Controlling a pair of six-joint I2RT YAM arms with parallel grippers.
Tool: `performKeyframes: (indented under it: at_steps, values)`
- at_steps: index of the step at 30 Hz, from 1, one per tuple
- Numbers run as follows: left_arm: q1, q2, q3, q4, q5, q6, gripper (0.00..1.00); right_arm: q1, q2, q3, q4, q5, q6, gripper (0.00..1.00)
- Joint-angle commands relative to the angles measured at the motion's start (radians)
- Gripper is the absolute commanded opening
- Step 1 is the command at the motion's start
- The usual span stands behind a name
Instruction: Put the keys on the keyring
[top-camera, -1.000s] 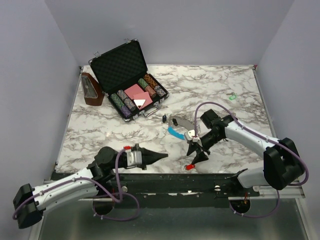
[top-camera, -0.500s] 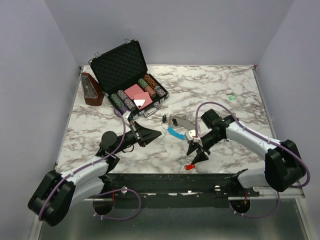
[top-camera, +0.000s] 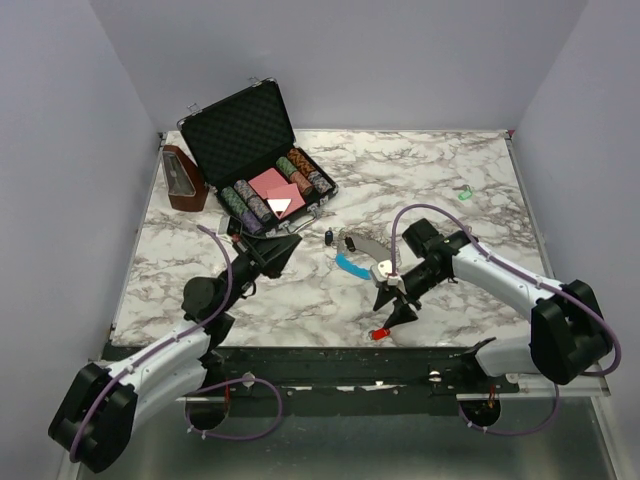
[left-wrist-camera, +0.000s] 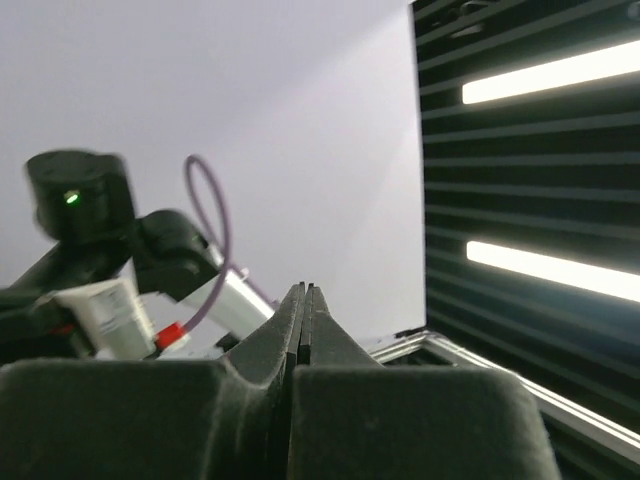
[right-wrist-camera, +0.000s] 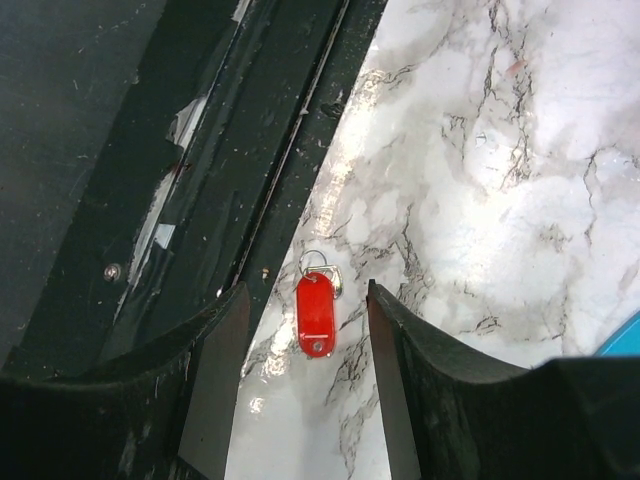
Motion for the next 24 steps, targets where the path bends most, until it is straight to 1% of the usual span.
performKeyframes:
  at_steps: [1, 6, 12, 19, 24]
  values:
    - [0.005, -0.091, 0.036, -0.022, -0.195, -0.481, 0.0, 0.006, -0.024, -0.005, -0.017, -0.025, -0.043, 0.59]
    - [0.018, -0.162, 0.08, -0.163, -0.187, -0.466, 0.0, 0.006, -0.052, -0.005, -0.036, -0.019, -0.066, 0.6]
    - [0.025, -0.225, 0.093, -0.287, -0.164, -0.43, 0.0, 0.006, -0.074, -0.009, -0.053, -0.031, -0.088, 0.6]
    - [0.025, -0.271, 0.076, -0.34, -0.163, -0.419, 0.02, 0.006, -0.072, -0.009, -0.06, -0.048, -0.095, 0.62]
    - [0.026, -0.271, 0.05, -0.314, -0.155, -0.424, 0.06, 0.006, -0.057, 0.001, -0.021, -0.043, -0.014, 0.64]
